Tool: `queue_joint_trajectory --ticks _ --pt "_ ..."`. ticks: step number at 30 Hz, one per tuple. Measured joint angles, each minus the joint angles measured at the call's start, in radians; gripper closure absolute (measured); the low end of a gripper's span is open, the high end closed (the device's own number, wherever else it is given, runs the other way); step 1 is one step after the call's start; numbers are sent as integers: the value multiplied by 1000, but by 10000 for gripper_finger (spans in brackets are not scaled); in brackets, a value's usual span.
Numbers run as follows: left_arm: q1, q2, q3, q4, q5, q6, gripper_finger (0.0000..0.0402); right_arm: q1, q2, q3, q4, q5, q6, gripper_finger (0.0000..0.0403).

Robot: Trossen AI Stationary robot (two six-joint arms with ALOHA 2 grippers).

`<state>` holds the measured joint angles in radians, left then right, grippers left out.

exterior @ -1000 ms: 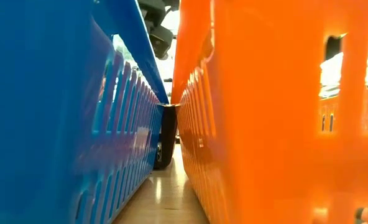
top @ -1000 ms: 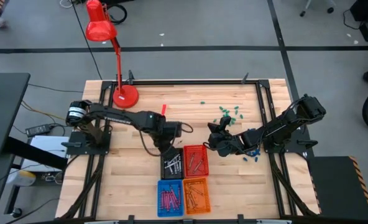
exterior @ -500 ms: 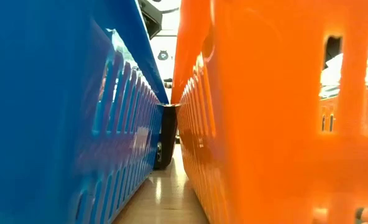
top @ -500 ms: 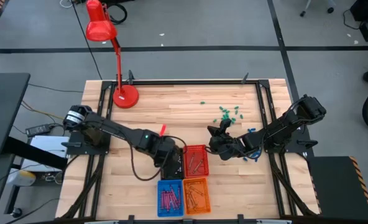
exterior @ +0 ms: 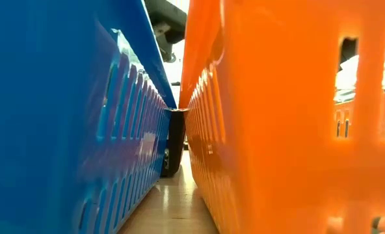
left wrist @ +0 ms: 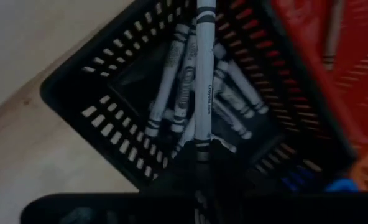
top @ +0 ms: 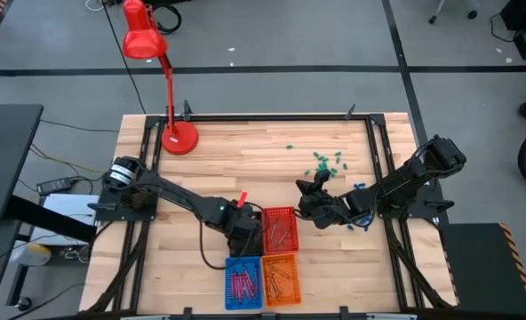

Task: Sort crayons
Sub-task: Put the black crayon into the black basket, then return to Home Position

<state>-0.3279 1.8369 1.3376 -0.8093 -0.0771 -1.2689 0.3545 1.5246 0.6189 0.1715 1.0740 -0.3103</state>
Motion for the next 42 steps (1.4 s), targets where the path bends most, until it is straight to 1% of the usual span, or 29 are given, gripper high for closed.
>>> queue_joint_trajectory --ticks 3,7,9,11,13,16,18,20,23,25,27,29,34,37,38,41,42 --pt "0 18 0 1 -7 14 345 0 0 0 0 0 0 369" --pt "0 28 0 -4 -7 36 309 0 0 0 -1 0 0 369" --pt "6 25 2 -3 17 101 294 0 0 0 -2 -2 0 369" --pt "12 22 16 -2 20 164 287 0 0 0 -4 -1 0 369" --pt "14 15 33 -15 2 224 285 0 0 0 -2 -9 3 369" --pt "18 4 59 -23 -23 356 284 0 0 0 -1 -21 3 369" --pt "18 0 61 -39 -57 446 284 0 0 0 -2 -21 2 369" --pt "17 -2 61 -62 -139 520 284 -7 -16 0 -7 -28 0 369" --pt "30 -6 61 -90 -253 649 284 -38 -71 0 -15 -100 3 369" --pt "53 -14 61 -105 -290 761 284 -77 -126 0 -20 -189 6 370" --pt "88 -27 61 -90 -297 893 287 -131 -190 0 -37 -295 12 373" --pt "134 -49 59 -96 -313 1029 292 -204 -252 0 -17 -393 13 378" --pt "297 -118 39 -59 -329 1345 309 -405 -382 0 -7 -578 51 396" --pt "411 -167 -15 2 -330 1505 320 -502 -430 0 25 -649 55 398" --pt "450 -181 -38 33 -330 1555 323 -532 -439 0 36 -658 50 397" --pt "573 -233 -135 219 -314 1703 333 -616 -448 0 126 -673 12 394" --pt "614 -249 -167 287 -293 1737 336 -646 -450 0 162 -674 3 394"
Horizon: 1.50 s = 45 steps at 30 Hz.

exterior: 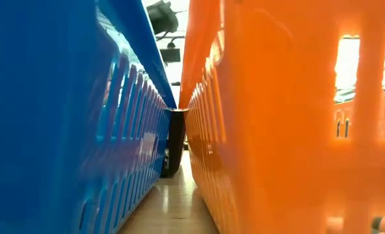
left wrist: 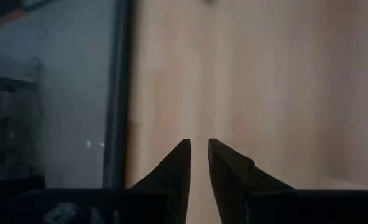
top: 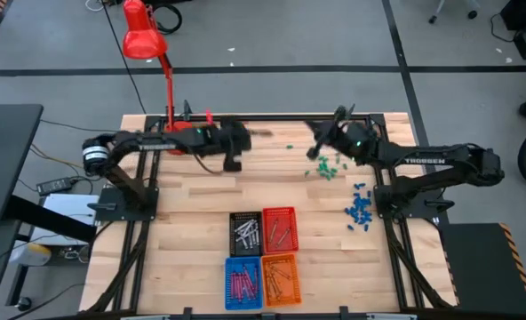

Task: Sort crayons
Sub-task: Return to Home Position

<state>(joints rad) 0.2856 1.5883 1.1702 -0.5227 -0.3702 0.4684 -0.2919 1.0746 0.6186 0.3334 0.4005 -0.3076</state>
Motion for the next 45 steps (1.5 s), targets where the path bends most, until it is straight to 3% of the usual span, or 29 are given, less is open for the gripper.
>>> queue_joint_trajectory --ticks 2,6,12,18,25,31,35,41,45 --pt "66 -26 -51 103 51 39 341 -45 5 0 104 -3 -2 394" --pt "148 -93 -83 111 191 -24 350 -117 6 12 203 -10 95 394" --pt "166 -209 -78 219 456 -323 354 -163 3 110 5 -150 320 394" --pt "118 -251 -77 332 474 -655 354 -169 1 217 -78 -282 584 394" --pt "74 -256 -77 333 463 -839 354 -239 3 295 -75 -489 787 394" --pt "72 -256 -77 332 418 -833 354 -303 3 296 -78 -576 851 394" --pt "90 -286 -79 331 439 -807 354 -328 3 296 -79 -504 825 394" --pt "148 -375 -77 329 527 -603 354 -345 3 296 -109 -337 888 394" --pt "222 -455 -77 300 594 -553 354 -336 2 296 -106 -412 1036 394"
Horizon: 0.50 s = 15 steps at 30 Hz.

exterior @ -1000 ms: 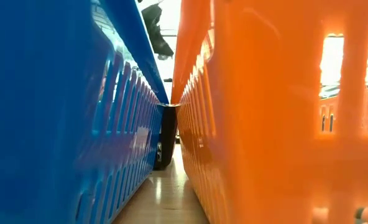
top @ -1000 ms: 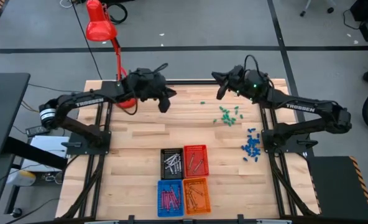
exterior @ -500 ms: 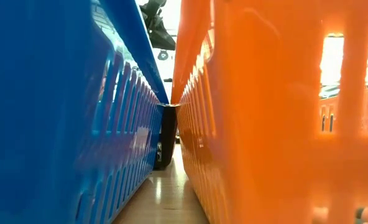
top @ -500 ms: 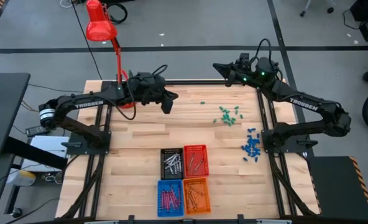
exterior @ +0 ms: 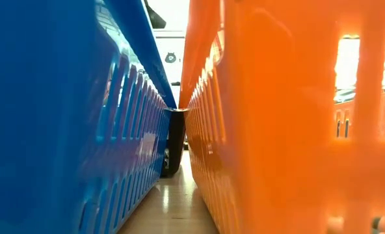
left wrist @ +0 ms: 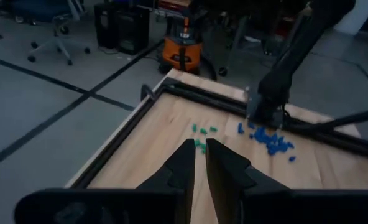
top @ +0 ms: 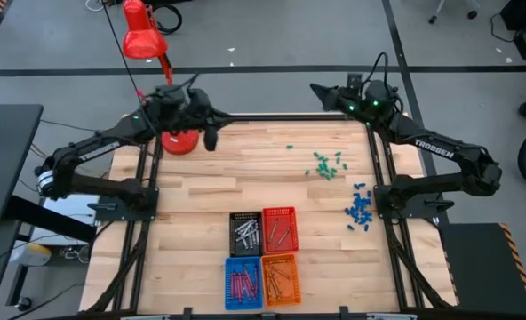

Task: Sort crayons
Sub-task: Return to Home Position

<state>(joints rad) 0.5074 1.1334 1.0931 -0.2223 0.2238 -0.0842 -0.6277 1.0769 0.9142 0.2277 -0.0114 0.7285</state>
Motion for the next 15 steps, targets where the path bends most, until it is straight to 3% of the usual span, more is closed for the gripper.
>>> queue_joint_trajectory --ticks 2,6,15 --pt "33 -40 -3 -53 30 39 354 16 -14 -2 -14 -26 1 394" --pt "108 -149 -97 -48 92 74 354 37 -106 -46 -48 64 -33 397" --pt "211 -322 -418 130 141 -74 354 38 -291 -296 0 123 -15 393"
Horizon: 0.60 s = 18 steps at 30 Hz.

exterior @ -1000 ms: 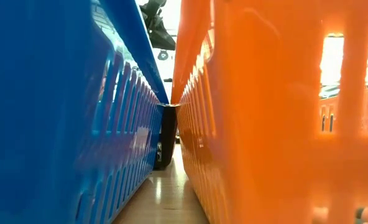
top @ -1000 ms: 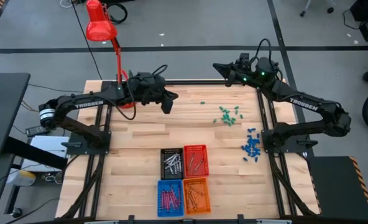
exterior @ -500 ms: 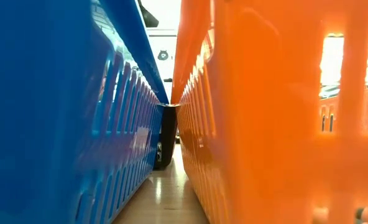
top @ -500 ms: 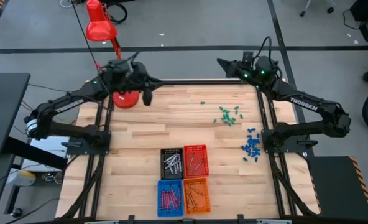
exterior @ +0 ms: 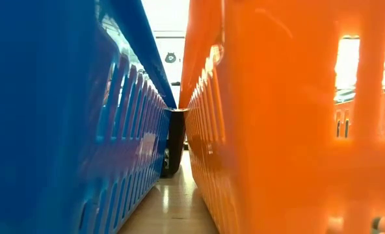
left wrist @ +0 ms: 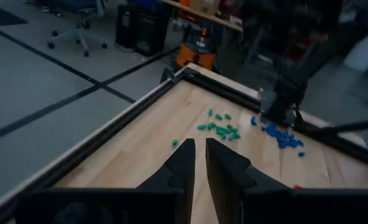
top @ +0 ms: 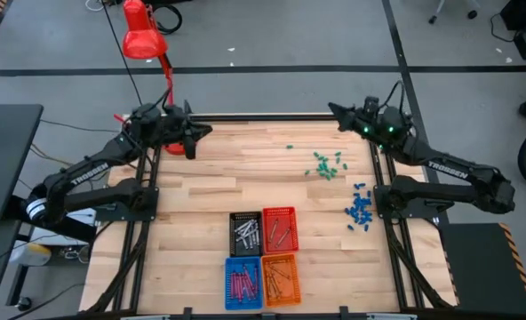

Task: Sort crayons
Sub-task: Return to Home Position

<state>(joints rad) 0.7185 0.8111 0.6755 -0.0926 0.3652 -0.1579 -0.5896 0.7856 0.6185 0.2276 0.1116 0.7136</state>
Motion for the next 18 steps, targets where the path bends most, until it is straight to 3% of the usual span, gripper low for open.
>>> queue_joint_trajectory --ticks 9,18 --pt "16 -20 -331 449 -35 -274 354 0 28 -349 373 -68 133 395" --pt "16 -20 -532 626 -138 -488 358 -49 39 -577 600 -131 248 396"
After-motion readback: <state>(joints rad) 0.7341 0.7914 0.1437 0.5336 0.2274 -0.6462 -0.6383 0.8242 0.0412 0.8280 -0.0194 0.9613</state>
